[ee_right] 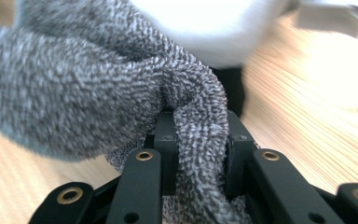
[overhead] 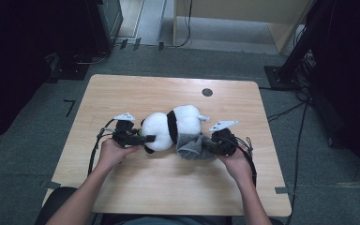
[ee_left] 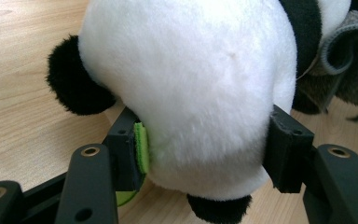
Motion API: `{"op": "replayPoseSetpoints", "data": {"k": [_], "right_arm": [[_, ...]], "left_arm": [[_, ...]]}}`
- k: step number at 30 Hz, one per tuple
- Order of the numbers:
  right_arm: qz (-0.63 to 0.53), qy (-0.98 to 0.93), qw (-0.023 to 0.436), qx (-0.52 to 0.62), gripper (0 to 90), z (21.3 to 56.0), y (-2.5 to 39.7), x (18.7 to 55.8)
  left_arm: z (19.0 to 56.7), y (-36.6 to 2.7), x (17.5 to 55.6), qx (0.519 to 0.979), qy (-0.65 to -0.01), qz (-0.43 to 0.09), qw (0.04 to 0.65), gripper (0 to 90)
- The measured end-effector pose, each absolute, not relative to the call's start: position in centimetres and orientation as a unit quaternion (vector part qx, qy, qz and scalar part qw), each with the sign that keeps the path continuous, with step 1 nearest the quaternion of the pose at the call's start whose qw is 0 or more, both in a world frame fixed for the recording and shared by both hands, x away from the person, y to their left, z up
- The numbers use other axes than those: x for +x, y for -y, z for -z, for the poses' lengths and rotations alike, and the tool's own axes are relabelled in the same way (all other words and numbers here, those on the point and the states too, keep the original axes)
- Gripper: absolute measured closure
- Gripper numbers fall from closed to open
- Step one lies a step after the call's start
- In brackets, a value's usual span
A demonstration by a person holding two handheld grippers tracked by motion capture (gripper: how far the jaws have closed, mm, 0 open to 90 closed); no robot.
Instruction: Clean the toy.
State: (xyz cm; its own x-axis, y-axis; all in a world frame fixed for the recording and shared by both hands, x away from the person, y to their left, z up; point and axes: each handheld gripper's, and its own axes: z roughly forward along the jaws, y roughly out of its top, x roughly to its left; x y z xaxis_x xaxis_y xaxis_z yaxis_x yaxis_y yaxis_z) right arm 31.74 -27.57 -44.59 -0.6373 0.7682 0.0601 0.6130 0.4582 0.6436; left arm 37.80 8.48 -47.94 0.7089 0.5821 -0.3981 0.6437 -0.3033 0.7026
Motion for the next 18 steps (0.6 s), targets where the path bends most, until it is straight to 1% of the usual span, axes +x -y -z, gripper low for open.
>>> {"op": "replayPoseSetpoints", "data": {"k": [11, 18], "right_arm": [[-0.321, -0.807, 0.136, 0.476, 73.4, 46.7, 31.4, 34.2], [-0.33, -0.778, 0.163, 0.509, 73.4, 46.4, 33.5, 34.6]], "left_arm": [[48.0, -8.6, 37.8, 0.804, -0.378, 0.033, 0.457, 39.9], [48.0, -8.7, 37.9, 0.801, -0.379, 0.032, 0.462, 38.2]]}}
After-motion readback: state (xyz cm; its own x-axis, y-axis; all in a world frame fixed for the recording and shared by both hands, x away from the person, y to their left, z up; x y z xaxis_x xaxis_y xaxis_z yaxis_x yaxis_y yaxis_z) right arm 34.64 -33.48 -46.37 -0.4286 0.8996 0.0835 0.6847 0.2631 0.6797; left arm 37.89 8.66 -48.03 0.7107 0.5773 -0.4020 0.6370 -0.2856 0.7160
